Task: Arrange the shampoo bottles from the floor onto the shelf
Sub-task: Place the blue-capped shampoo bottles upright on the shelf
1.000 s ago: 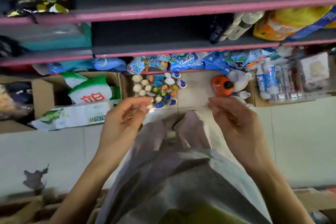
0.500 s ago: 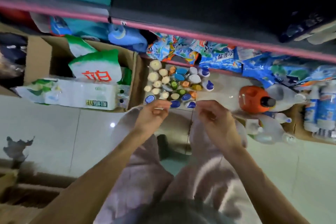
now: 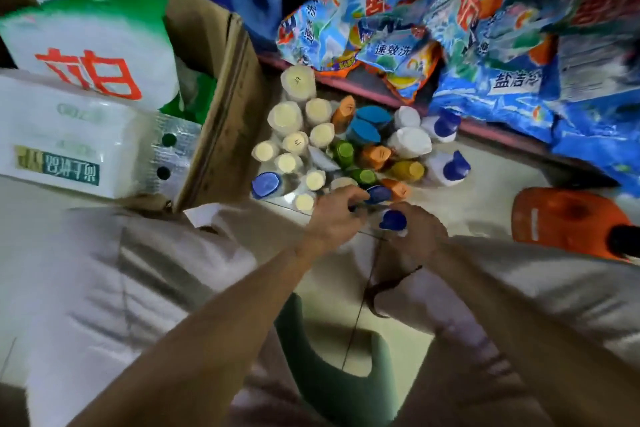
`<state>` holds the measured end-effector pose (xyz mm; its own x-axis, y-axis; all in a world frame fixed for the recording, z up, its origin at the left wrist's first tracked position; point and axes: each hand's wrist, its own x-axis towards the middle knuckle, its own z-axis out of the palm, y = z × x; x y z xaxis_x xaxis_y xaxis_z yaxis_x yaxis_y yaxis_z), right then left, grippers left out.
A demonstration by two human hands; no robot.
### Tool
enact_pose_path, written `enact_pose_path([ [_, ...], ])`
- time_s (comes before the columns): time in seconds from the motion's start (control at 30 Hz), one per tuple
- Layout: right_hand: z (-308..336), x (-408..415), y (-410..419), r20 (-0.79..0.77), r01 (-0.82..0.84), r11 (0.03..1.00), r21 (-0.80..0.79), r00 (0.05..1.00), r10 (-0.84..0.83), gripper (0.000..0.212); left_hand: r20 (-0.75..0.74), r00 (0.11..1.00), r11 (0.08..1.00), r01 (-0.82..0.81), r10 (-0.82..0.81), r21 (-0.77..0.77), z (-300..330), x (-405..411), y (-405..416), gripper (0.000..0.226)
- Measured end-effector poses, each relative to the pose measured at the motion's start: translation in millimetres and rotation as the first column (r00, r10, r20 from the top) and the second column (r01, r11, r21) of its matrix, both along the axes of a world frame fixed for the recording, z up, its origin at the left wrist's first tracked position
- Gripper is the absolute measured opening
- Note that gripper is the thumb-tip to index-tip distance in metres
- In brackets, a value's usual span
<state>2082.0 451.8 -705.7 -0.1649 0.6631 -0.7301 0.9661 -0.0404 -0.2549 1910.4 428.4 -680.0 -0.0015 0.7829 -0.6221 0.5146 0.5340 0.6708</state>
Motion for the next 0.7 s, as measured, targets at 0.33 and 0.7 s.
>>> enact_pose_path([
  [0.33,-7.7,9.6,-20.2,0.022,-0.202,0.963,0.177,0.979,0.202,0.044,0.127,0.985,0.988,-0.129,0.118,0.082,-25.3,28.9,-36.3,0.044],
  [0.7,134.3,6.3,-17.8,0.057,-0.291,0.884,0.366,0.955,0.291,0.026,0.227,0.971,0.976,0.022,-0.072,0.215,23.0,36.5,-65.2,0.059],
])
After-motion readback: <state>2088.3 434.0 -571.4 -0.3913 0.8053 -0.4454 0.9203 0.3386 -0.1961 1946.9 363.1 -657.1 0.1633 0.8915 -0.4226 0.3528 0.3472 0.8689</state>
